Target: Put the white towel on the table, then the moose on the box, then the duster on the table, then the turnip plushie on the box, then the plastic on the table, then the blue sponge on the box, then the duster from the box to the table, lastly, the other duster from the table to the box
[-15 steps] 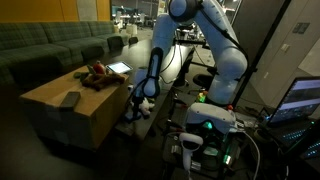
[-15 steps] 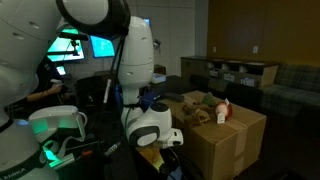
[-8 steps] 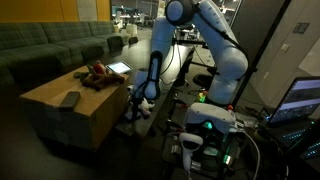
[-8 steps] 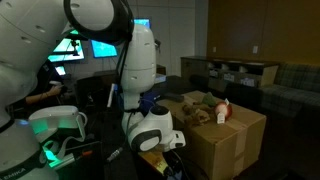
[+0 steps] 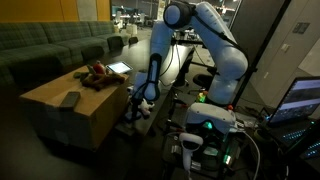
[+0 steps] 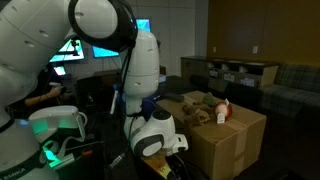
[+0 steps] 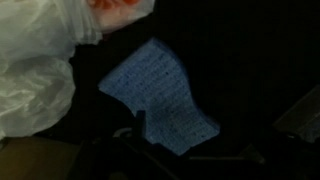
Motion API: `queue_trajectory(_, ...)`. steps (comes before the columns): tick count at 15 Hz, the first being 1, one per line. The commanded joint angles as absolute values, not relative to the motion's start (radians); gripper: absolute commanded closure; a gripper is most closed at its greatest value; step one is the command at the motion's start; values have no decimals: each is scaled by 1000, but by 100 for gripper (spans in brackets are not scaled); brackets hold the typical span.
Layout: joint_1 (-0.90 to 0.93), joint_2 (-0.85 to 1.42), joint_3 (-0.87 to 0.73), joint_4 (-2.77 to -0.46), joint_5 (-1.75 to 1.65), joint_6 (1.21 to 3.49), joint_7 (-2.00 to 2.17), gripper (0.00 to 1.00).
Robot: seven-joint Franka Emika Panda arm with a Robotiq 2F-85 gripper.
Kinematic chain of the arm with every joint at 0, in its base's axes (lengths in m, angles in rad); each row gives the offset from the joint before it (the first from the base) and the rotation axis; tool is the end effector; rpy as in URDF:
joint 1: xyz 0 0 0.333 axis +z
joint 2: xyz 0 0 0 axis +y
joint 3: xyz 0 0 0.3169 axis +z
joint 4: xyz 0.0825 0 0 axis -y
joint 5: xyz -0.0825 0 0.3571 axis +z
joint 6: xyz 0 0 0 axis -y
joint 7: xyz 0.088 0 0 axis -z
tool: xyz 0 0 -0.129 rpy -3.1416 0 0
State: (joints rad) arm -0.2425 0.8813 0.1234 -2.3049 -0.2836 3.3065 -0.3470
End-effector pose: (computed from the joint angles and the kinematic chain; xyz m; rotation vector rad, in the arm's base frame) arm 0.4672 -0.0142 -0.0007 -2.9665 -0.6950 -0.2488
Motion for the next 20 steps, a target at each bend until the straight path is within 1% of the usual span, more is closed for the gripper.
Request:
queue_trajectory(1,-267,917,121,-2262,-325,3332,-356,0)
queue_trajectory(9,-323,962,132,-2205,-358,3312,-371,0)
queue_trajectory(17,-345,998,125,-2203,-376,3300,-384,0)
queue_trajectory(18,-344,998,123,-2206,-377,3300,-386,25)
queue_trajectory(19,-339,996,119,-2207,-376,3300,-388,26)
queue_trajectory(20,-337,993,117,-2208,-374,3300,-388,34)
